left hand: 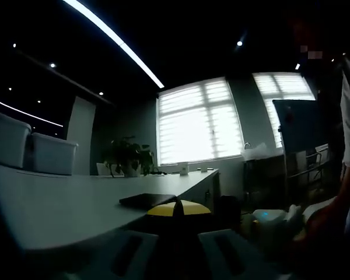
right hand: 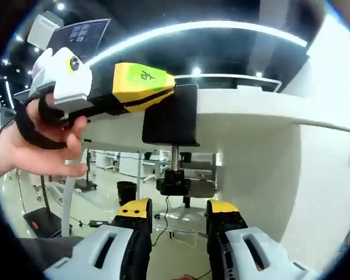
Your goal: Clamp the fixed fixture on the desktop, loosen the retaining clip, secure it to the edge of the desk, and tighten the retaining clip.
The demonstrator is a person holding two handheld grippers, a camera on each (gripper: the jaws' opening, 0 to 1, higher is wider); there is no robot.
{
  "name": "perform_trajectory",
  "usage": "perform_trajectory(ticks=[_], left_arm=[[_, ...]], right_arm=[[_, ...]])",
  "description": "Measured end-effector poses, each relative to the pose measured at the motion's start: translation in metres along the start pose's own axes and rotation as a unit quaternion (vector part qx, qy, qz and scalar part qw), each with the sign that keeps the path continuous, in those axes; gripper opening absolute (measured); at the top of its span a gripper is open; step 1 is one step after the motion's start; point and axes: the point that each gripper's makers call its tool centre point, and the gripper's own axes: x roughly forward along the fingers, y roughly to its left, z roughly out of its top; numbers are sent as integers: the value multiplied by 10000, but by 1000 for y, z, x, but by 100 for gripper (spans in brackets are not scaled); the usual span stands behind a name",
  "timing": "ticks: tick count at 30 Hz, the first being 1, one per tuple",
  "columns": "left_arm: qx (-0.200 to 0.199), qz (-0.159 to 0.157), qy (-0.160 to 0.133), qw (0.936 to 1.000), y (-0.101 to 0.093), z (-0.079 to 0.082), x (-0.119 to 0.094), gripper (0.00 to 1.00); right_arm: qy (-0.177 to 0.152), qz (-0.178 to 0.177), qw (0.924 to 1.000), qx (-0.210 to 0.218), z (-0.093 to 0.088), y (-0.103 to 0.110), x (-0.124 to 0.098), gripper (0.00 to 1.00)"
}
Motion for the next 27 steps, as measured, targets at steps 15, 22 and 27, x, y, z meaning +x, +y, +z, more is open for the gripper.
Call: perform_trajectory(ticks=[15,22,27], left_arm=[[86,-35,41,9999,-1,0,1,1],[90,-48,41,9999,-1,-1,1,1],[131,-66,61,9999,-2,-1,1,1]], right_arm=[[19,-1017,9941,-370,20,15,24,33],[187,-1077,9930,-455,13,4,29,26],[-8,-530,9983,-245,13,8,31,26]])
